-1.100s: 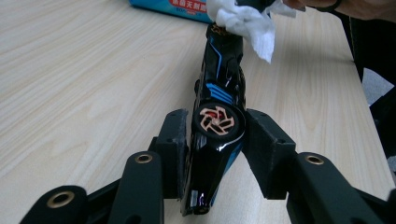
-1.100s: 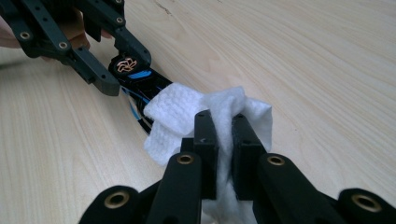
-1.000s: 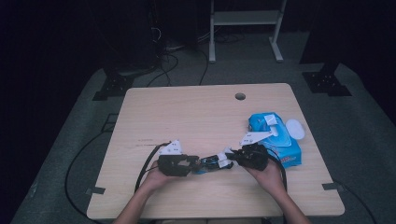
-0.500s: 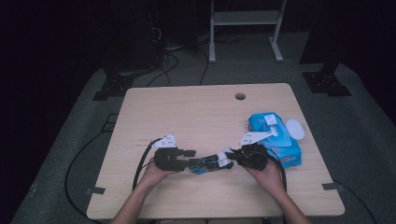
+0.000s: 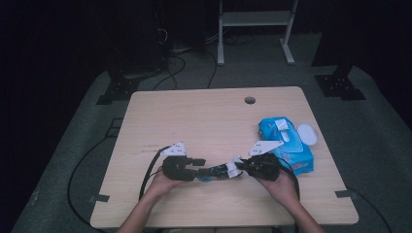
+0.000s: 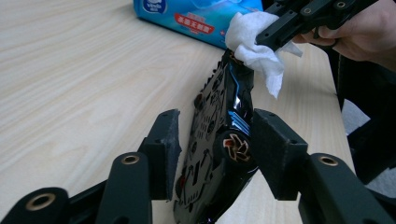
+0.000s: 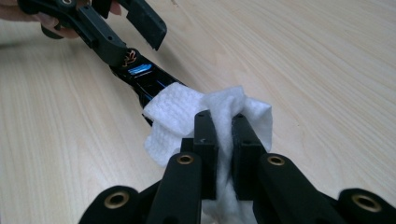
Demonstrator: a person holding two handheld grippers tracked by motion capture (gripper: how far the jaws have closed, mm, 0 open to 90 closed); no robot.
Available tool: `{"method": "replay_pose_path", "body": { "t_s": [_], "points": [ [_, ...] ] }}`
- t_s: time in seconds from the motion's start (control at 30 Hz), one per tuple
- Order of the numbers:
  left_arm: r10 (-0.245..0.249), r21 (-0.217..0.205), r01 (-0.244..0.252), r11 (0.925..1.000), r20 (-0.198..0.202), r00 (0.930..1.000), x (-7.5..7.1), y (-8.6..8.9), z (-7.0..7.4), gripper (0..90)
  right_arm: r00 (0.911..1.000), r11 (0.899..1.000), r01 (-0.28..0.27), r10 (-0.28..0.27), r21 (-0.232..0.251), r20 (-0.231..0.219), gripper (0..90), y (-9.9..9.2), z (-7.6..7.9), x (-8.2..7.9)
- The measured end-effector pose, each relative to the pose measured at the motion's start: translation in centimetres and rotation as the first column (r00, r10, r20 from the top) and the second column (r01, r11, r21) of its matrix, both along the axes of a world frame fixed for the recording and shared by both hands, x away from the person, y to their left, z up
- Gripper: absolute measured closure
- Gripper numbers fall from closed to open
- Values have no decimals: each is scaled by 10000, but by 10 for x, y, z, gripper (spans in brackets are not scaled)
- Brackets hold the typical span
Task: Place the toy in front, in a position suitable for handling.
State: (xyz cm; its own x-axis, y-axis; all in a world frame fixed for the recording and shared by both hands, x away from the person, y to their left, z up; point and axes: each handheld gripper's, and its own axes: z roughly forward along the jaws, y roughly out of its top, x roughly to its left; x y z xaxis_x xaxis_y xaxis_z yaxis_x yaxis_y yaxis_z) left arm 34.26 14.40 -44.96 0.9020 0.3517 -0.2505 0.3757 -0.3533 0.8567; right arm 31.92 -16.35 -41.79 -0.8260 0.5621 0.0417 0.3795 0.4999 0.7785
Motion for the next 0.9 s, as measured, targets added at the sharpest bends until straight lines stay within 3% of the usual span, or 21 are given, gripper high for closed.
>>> {"method": "replay_pose_path", "body": {
  "t_s": [0.37,0.47,0.5,0.6,0.67,0.7,0.77,0.9],
  "points": [
    [-351,202,351,9992,26,9994,-4,-3,0,483,9996,9995,-205,211,-256,197,825,-1,0,-13],
    [-437,281,436,9987,35,9990,-5,-3,-1,471,9997,9997,-219,221,-121,145,824,-3,-1,-16],
    [-452,385,450,9982,66,9990,-6,-4,-1,468,9997,9997,-220,221,-92,114,824,-3,-2,-18],
    [-506,1258,449,9910,424,9978,-9,-10,-5,459,9997,9988,-261,261,-411,-17,822,-3,-7,-20],
    [-582,1274,514,9905,497,9971,-11,-12,-8,459,9996,9963,-274,270,-813,-64,822,-2,-14,-22],
    [-604,1530,511,9869,568,9966,-11,-13,-8,455,9995,9960,-276,263,-853,-158,822,-2,-16,-22],
    [-624,1878,463,9811,810,9948,-12,-15,-9,444,9992,9965,-284,262,-790,-292,821,-2,-19,-20],
    [-672,2091,459,9768,956,9932,-11,-17,-11,432,9995,9978,-316,318,-587,21,819,5,-8,-15]
  ]
}}
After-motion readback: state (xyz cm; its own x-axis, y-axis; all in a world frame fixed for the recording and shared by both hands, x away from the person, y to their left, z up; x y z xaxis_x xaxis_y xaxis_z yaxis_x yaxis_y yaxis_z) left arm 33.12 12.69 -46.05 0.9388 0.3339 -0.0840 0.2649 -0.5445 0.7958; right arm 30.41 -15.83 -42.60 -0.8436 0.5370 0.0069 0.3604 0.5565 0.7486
